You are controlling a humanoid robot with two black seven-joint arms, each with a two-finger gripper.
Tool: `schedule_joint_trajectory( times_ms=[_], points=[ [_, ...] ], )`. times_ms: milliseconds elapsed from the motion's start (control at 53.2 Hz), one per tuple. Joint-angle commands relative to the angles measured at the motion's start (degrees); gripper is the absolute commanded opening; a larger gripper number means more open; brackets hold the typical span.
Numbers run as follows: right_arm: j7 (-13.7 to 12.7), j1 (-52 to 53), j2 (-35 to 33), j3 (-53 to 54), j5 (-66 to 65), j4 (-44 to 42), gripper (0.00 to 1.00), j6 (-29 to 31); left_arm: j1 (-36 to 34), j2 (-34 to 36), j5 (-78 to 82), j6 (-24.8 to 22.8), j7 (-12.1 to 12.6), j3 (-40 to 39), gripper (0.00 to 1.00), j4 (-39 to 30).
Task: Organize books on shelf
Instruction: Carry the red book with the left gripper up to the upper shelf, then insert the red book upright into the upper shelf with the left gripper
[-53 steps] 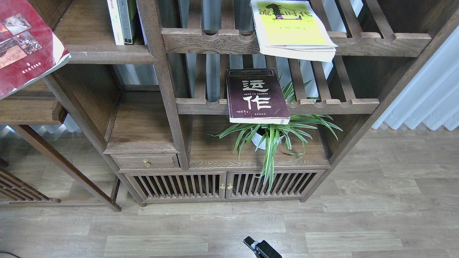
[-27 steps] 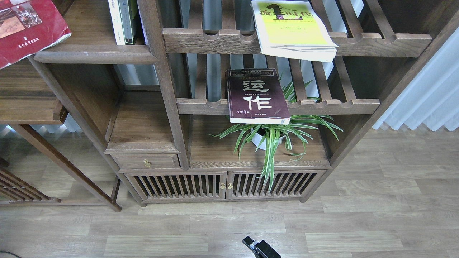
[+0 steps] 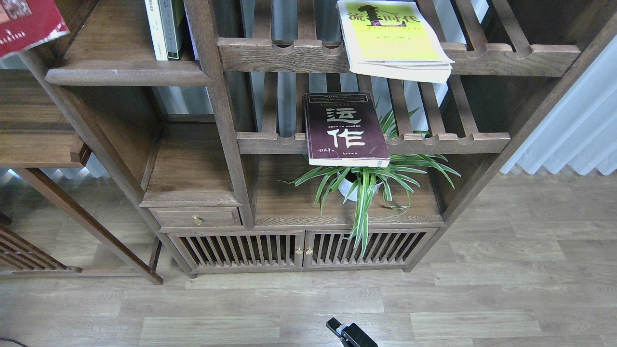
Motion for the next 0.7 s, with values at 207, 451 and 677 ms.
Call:
schedule_joint_trajectory(
  times_ms=[207,451,677],
  points=[
    [0.0,-0.4,0.0,0.0,0.1,0.0,0.99,0.0,-17.8,-9.6,9.4,0.0,-0.8,9.0,0.05,11.8],
    [0.0,-0.7,0.0,0.1,0.1,0.2,0.99,0.0,-22.2,-15.6,18.0,0.0,-4.4,9.6,0.05,19.5],
    [0.0,-0.9,0.2,0.0,0.1,0.4,0.99,0.0,-23.8,-22.1,18.5,0.0,-12.6,10.0,0.04,27.0]
  ],
)
